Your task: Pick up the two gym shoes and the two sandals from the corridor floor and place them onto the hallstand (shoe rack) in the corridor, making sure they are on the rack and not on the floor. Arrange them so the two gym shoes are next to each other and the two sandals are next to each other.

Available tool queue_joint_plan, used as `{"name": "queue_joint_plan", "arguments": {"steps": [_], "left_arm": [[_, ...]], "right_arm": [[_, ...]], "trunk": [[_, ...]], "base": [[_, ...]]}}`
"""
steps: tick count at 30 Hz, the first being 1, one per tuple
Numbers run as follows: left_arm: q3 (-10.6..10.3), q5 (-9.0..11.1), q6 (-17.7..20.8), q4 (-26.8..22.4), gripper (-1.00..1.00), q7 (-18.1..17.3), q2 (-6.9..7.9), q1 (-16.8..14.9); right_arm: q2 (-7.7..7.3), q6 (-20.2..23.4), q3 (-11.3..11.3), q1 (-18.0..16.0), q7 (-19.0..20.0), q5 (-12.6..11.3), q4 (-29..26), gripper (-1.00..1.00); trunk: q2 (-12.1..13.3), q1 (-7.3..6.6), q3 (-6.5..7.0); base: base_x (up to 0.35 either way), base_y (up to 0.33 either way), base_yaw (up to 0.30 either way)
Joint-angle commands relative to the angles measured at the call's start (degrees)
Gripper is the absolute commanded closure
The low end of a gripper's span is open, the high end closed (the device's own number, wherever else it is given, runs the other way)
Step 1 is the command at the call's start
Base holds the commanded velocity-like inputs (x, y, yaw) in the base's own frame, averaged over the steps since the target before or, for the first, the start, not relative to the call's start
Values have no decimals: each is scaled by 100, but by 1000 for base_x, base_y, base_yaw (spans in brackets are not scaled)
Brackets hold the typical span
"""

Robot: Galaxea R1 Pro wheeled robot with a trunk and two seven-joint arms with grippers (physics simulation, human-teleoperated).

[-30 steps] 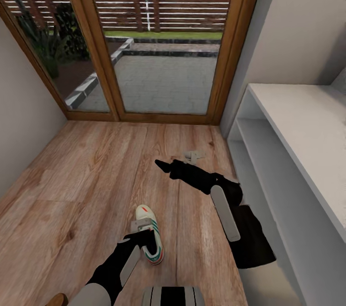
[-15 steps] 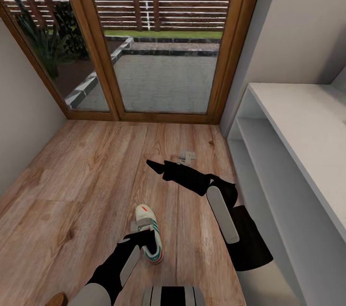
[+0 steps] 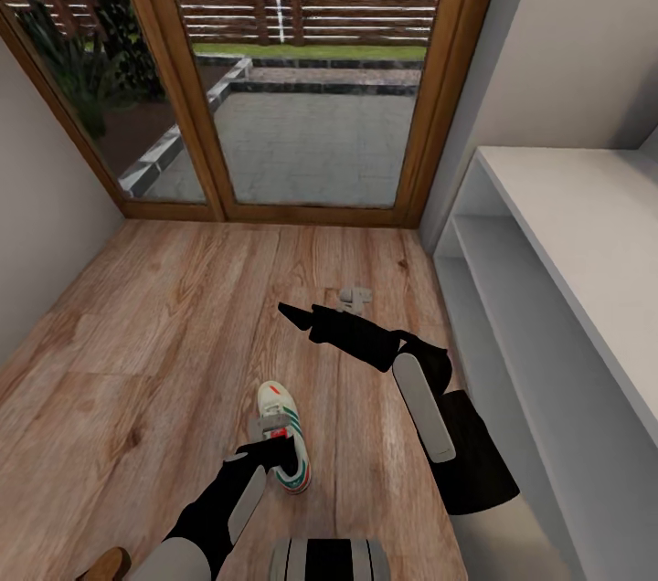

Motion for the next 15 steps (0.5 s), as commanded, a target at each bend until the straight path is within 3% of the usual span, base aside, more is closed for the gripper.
{"name": "queue_joint_plan", "arguments": {"steps": [1, 11, 15], "left_arm": [[-17, 51, 25, -11, -100, 44, 0, 0], [-15, 51, 25, -10, -100, 36, 0, 2], [-15, 51, 25, 2, -100, 23, 0, 7]], "right_arm": [[2, 29, -6, -3, 10, -6, -3, -100], [2, 29, -7, -3, 10, -6, -3, -100], [2, 29, -6, -3, 10, -6, -3, -100]], "trunk": [[-2, -1, -12], [-2, -1, -33], [-2, -1, -33]], "base": [[0, 0, 0], [0, 0, 0], [0, 0, -178]]}}
